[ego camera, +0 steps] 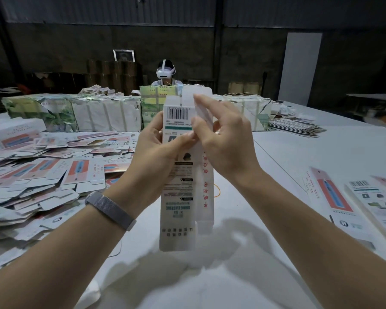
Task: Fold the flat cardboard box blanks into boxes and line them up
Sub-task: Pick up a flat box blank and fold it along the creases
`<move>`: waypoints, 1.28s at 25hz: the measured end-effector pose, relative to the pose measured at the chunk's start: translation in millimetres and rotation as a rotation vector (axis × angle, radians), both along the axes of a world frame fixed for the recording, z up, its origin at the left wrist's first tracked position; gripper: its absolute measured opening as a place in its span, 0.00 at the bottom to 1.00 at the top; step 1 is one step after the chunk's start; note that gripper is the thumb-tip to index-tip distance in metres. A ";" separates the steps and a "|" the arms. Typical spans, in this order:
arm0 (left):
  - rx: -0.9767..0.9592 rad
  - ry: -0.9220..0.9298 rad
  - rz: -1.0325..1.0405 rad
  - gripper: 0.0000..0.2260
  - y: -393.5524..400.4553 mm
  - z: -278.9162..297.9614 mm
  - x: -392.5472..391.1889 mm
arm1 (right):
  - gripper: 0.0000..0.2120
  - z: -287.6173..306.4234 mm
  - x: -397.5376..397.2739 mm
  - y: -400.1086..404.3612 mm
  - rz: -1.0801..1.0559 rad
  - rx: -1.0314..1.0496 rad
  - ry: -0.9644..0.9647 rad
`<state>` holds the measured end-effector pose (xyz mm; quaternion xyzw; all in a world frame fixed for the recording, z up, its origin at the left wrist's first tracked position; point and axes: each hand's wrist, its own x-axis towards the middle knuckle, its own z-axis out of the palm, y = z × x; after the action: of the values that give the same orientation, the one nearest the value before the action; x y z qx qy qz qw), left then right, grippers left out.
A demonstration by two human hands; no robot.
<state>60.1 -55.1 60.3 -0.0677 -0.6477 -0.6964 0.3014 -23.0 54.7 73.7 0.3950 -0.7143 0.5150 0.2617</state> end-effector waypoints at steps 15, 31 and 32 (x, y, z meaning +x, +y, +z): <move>-0.074 -0.216 -0.247 0.28 -1.7 -4.1 2.7 | 0.11 18.8 -5.6 16.5 0.104 0.278 -0.021; 0.027 -0.037 -0.066 0.17 8.0 -0.9 0.8 | 0.12 10.2 5.0 6.0 0.346 -0.153 -0.176; 0.040 -0.011 -0.060 0.18 9.7 -0.7 1.0 | 0.14 8.4 7.1 3.9 0.366 -0.200 -0.226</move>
<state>61.0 -45.4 59.5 -0.0770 -0.6329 -0.7185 0.2779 -15.9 58.6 82.1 0.4300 -0.6011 0.6629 0.1199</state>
